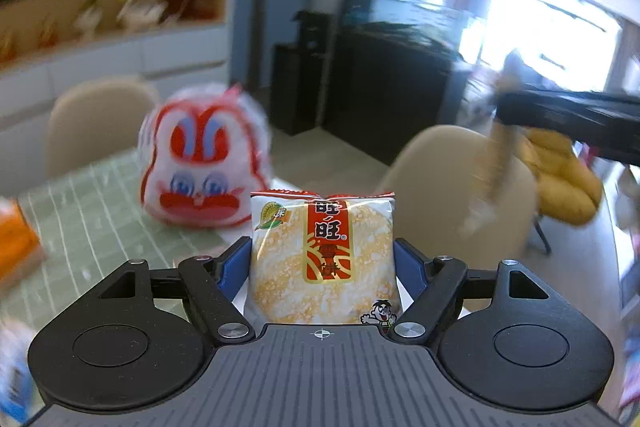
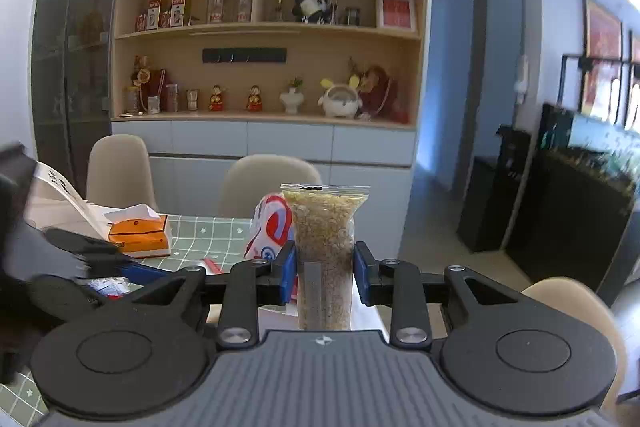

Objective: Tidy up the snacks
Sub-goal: 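Carry both snacks into the pink box and open both tools, then move both tools back over the snack pile toward the clear wrapped packs, then grasp the small clear wrapped snack pack with the left tool, then grasp the blue snack bag with the right tool while the left tool holds the clear pack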

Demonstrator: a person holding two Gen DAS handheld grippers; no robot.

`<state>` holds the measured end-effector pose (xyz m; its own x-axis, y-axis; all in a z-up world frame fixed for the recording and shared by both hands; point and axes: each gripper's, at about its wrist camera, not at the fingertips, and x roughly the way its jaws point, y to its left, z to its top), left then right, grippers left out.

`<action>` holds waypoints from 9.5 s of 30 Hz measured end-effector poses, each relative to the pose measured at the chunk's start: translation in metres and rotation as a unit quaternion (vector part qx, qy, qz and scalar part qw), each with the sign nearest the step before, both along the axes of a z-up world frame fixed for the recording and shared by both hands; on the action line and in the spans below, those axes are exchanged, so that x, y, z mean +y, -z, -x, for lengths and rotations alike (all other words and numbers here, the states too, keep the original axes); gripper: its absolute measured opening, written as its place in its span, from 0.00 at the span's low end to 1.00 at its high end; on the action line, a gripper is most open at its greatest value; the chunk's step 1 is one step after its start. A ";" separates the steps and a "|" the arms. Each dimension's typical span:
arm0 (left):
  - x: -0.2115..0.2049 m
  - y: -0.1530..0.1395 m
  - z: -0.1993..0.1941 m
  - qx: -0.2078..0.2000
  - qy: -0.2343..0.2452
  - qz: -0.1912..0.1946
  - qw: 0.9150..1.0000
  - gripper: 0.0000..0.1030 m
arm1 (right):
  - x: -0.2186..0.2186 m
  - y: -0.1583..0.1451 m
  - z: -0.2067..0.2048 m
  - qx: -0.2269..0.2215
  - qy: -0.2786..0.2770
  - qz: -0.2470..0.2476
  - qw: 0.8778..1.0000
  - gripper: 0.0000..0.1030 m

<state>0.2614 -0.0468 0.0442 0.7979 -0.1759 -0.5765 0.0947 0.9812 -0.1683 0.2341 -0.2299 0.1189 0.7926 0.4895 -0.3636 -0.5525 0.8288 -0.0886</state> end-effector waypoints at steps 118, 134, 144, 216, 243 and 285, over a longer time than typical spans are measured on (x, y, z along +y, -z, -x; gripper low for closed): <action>0.293 0.145 0.152 0.170 -0.106 0.137 0.970 0.41 | 0.291 0.236 0.089 0.248 -0.055 0.086 0.963 0.50; 0.304 0.124 0.224 0.227 -0.280 0.043 0.932 0.38 | 0.405 0.256 0.099 0.163 -0.256 0.127 0.944 0.50; 0.310 0.125 0.232 0.211 -0.274 0.092 0.934 0.38 | 0.402 0.259 0.103 0.179 -0.253 0.153 0.938 0.01; 0.258 0.155 0.198 0.149 -0.205 0.028 0.967 0.40 | 0.253 0.224 0.111 0.154 -0.095 0.100 0.978 0.81; 0.267 0.142 0.289 0.111 -0.209 0.181 0.955 0.40 | 0.460 0.246 0.035 0.206 -0.162 0.220 0.940 0.73; 0.305 0.117 0.251 0.129 -0.275 0.080 0.949 0.40 | 0.384 0.245 0.105 0.202 -0.247 0.163 0.934 0.68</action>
